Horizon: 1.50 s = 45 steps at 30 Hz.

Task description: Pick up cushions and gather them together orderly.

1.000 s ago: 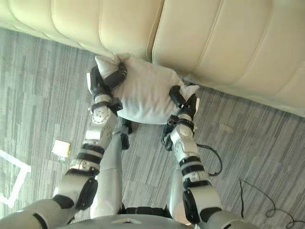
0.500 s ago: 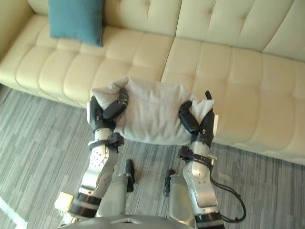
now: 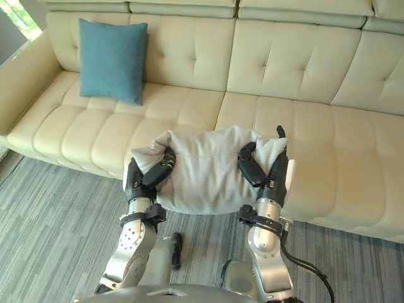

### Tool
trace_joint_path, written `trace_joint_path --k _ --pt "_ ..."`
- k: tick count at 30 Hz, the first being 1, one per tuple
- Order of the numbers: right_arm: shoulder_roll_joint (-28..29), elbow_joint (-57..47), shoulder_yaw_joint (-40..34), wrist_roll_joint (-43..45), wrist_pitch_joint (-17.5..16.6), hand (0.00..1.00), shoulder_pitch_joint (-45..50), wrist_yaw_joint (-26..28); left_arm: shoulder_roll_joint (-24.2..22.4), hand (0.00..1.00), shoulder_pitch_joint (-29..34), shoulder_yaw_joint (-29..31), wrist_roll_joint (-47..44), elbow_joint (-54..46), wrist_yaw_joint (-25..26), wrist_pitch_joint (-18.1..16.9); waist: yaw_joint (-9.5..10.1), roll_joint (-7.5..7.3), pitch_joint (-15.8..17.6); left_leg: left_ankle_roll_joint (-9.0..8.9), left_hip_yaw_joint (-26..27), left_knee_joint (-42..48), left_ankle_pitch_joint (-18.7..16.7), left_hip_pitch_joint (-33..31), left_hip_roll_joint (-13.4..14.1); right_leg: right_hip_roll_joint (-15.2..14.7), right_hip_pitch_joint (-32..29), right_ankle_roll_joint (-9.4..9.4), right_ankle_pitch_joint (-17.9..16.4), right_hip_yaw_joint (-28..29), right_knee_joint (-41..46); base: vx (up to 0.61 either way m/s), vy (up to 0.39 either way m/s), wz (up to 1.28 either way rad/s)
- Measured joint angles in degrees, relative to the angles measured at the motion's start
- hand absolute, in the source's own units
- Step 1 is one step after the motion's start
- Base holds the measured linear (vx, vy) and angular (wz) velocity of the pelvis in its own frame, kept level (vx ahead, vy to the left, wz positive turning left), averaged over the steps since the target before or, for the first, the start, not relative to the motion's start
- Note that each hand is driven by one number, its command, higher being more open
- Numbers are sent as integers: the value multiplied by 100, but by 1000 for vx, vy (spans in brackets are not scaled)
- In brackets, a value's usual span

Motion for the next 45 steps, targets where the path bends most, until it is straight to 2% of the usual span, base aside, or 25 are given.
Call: trace_joint_path --k 1,2,3,5,6,7,8,9,10,12,15,16,17,19,20,22,24,30,35,38,41,45 --pt "-18 78 5 1 5 0 -53 2 30 0 12 0 0 34 0 3 27 -15 -19 88 45 -44 340 68 -8 -15 47 79 -36 94 -18 331 215 -61" --pt "24 256 16 4 35 0 -113 4 135 0 12 1 -5 90 0 67 -1 -186 -118 362 195 194 234 42 -155 -181 113 171 -30 211 -133 552 322 -42" --pt "-6 271 16 3 83 0 -108 17 120 0 14 -4 -30 90 0 131 -14 -226 -152 555 362 849 -188 -145 -233 -310 235 304 44 422 -208 468 272 -32" --pt "-14 286 15 3 108 0 -109 46 128 0 13 -4 -40 94 -1 184 -15 -239 -158 696 513 1168 -470 -125 -325 -423 189 365 78 571 112 472 281 -31" --pt "-30 354 8 -2 108 0 -117 86 155 0 21 -4 -47 110 -3 208 -17 -244 -156 834 660 1137 -649 109 -411 -570 -51 555 200 724 864 389 224 -35" --pt "-26 442 1 -3 110 0 -142 116 195 0 24 -4 -48 124 -6 223 -20 -256 -150 894 735 1068 -726 305 -455 -638 -259 568 362 802 1419 371 196 -37" --pt "-14 627 -13 -4 121 0 -170 188 264 0 47 -3 -48 153 -15 247 -24 -254 -149 940 781 923 -812 615 -467 -693 -484 464 633 822 2140 337 146 -34" --pt "24 932 -12 -5 147 0 -181 282 346 0 144 13 -47 170 -32 265 -45 -252 -150 963 802 657 -831 1099 -447 -709 -705 338 564 683 2946 373 121 -34" --pt "74 1093 -7 -5 169 0 -164 347 365 0 238 24 -46 169 -44 250 -53 -222 -166 964 799 399 -832 1450 -376 -623 -836 198 472 516 3160 273 66 -24" --pt "88 1181 -8 -6 179 0 -157 410 382 0 274 39 -45 169 -71 228 -73 -198 -181 963 770 139 -831 1721 -269 -427 -1067 68 392 369 2938 203 1 -2" --pt "86 1179 -17 -12 180 0 -156 444 396 0 344 46 -51 171 -148 239 -189 -262 -223 959 669 45 -830 1780 -214 -76 -1383 56 414 516 1572 152 -103 21" --pt "91 1175 -17 -12 180 0 -128 453 410 0 422 47 -53 168 -191 241 -198 -363 -283 859 622 65 -854 1774 -298 55 -1310 42 946 698 599 193 -218 24" --pt "28 1183 -39 -10 185 0 -96 458 346 0 421 43 -59 286 -255 263 -223 -333 -341 623 396 76 -999 1797 -343 123 -1235 81 1272 732 226 156 -179 26" --pt "-94 1193 -54 -11 205 0 2 458 231 0 449 27 -61 387 -351 355 -221 -138 -432 559 198 17 -1033 1794 -113 324 -992 -27 1430 572 -227 135 -166 14" --pt "-97 1170 -55 -10 218 0 54 458 230 0 468 27 -60 386 -382 357 -189 -113 -449 532 177 -90 -1017 1877 4 446 -830 -81 1531 536 -490 90 -144 -4" --pt "-96 1107 -55 -10 225 0 117 458 228 0 468 27 -60 385 -394 357 -181 -107 -488 479 146 -198 -986 1927 59 503 -765 -107 1573 509 -623 53 -102 -1" --pt "-93 657 -76 -11 232 0 354 458 172 0 458 26 -60 378 -435 357 -178 -76 -590 348 60 -508 -873 2044 111 560 -657 -122 1655 469 -871 60 -69 8" --pt "23 231 -222 -16 232 0 472 457 35 0 323 3 -43 375 -433 356 -169 26 -935 358 -117 -818 -690 2215 32 510 -375 -67 1755 337 -1251 21 9 14" --pt "127 306 -288 -15 231 0 43 373 174 0 -408 12 168 380 -166 355 -153 54 -1013 362 -236 -1058 -478 2211 -9 468 -241 -62 2016 258 -1670 -51 13 12" --pt "121 688 -288 -17 229 0 -703 167 454 0 -1054 12 298 400 62 355 -168 49 -1010 341 -237 -1099 -385 2009 2 499 -240 -105 2382 254 -2161 -82 -3 -2" --pt "96 978 -286 -138 229 0 -1188 -17 538 0 -1466 16 487 488 228 355 -163 30 -975 314 -236 -1118 -315 1849 5 516 -251 -127 2632 254 -2499 -49 -16 -1" --pt "40 1417 -289 -172 229 0 -2288 -333 733 0 -2474 77 596 773 495 352 -171 -92 -559 249 -213 -1076 -168 1385 7 529 -643 -198 2925 287 -2656 -101 -48 -4"
